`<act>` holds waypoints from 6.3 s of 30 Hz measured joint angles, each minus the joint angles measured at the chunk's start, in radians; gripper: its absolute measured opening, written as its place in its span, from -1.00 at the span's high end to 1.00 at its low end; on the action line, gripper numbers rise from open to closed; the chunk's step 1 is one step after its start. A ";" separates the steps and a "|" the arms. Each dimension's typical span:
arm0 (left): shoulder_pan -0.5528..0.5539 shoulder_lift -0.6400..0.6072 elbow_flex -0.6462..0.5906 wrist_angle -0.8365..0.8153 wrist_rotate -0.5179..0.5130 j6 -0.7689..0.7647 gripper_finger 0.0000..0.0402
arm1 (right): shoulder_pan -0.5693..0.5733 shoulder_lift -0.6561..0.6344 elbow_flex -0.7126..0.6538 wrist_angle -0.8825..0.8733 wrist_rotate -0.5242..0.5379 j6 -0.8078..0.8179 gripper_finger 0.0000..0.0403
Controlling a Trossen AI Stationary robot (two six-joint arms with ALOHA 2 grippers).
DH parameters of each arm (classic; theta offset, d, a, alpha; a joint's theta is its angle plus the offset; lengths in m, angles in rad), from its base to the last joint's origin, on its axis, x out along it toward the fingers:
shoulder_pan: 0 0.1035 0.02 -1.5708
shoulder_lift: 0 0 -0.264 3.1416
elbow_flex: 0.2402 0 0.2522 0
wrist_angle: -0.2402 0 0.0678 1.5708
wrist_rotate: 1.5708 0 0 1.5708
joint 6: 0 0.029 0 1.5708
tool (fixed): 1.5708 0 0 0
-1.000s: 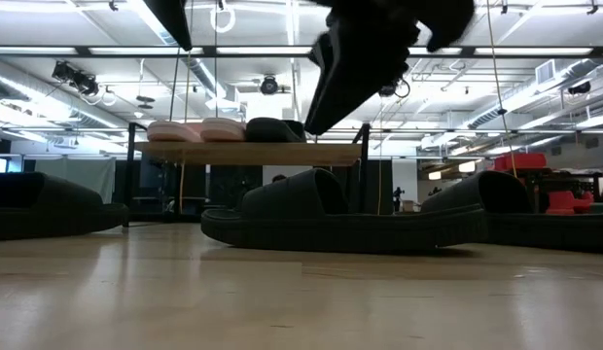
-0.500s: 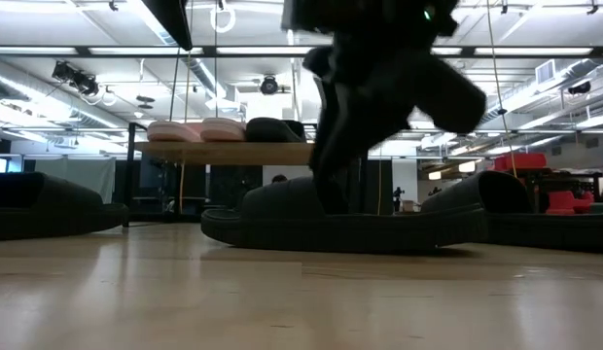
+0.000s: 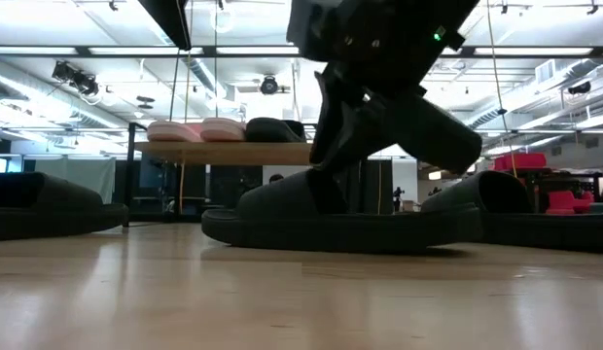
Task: Pick and place slides into the shelf
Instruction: Put the black slide on the shelf
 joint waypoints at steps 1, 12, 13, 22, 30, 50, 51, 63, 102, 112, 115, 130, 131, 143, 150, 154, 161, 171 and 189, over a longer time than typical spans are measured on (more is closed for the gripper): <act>0.000 0.000 0.000 0.000 0.000 0.000 0.06 | -0.007 0.002 0.000 0.004 -0.005 0.000 0.51; 0.000 0.000 0.000 -0.002 0.001 0.001 0.04 | -0.084 0.022 0.000 0.029 -0.007 0.023 0.58; 0.000 0.000 0.000 -0.005 0.001 0.001 0.03 | -0.087 0.019 0.000 0.030 -0.004 0.048 0.62; 0.000 0.000 0.000 -0.058 0.001 -0.030 0.07 | -0.049 -0.021 0.004 -0.039 0.043 0.397 0.91; 0.000 -0.011 0.000 -0.111 0.001 -0.069 0.04 | -0.001 -0.156 0.007 -0.056 0.548 0.331 0.96; 0.008 -0.268 0.010 -0.097 -0.011 -0.079 0.03 | -0.547 -0.285 0.008 0.117 0.564 0.279 0.97; 0.008 -0.274 0.010 -0.097 -0.011 -0.079 0.03 | -0.568 -0.277 0.008 0.118 0.556 0.267 0.97; 0.007 -0.286 0.010 -0.097 -0.011 -0.046 0.06 | -0.712 -0.233 0.008 0.243 0.341 0.195 0.96; 0.007 -0.286 0.010 -0.124 -0.011 -0.053 0.05 | -0.735 -0.237 0.009 0.200 0.184 0.133 0.85; 0.007 -0.286 0.010 -0.124 -0.011 -0.053 0.06 | -0.734 -0.238 0.008 0.194 0.168 0.164 0.85; 0.007 -0.286 0.010 -0.124 -0.010 -0.053 0.07 | -0.734 -0.238 0.008 0.195 0.168 0.143 0.85; 0.008 -0.286 0.009 -0.126 -0.010 -0.053 0.05 | -0.730 -0.264 0.006 0.199 0.155 0.168 0.58; 0.008 -0.286 0.009 -0.126 -0.010 -0.053 0.06 | -0.726 -0.275 0.006 0.205 0.155 0.171 0.57; 0.008 -0.286 0.009 -0.126 -0.010 -0.053 0.04 | -0.720 -0.329 0.006 0.211 -0.011 0.184 0.55; 0.008 -0.286 0.009 -0.126 -0.010 -0.053 0.05 | -0.775 -0.323 0.006 0.227 -0.005 0.082 0.56; 0.008 -0.286 0.009 -0.126 -0.010 -0.053 0.06 | -0.820 -0.323 0.008 0.255 -0.048 0.063 0.56; 0.008 -0.286 0.009 -0.127 -0.010 -0.051 0.03 | -0.886 -0.323 0.008 0.260 -0.237 0.087 0.60; 0.008 -0.286 0.009 -0.144 -0.010 -0.051 0.07 | -0.889 -0.323 0.008 0.257 -0.258 0.090 0.96; 0.008 -0.286 0.009 -0.145 -0.011 -0.052 0.06 | -0.739 -0.369 0.008 0.202 -0.127 -0.099 0.99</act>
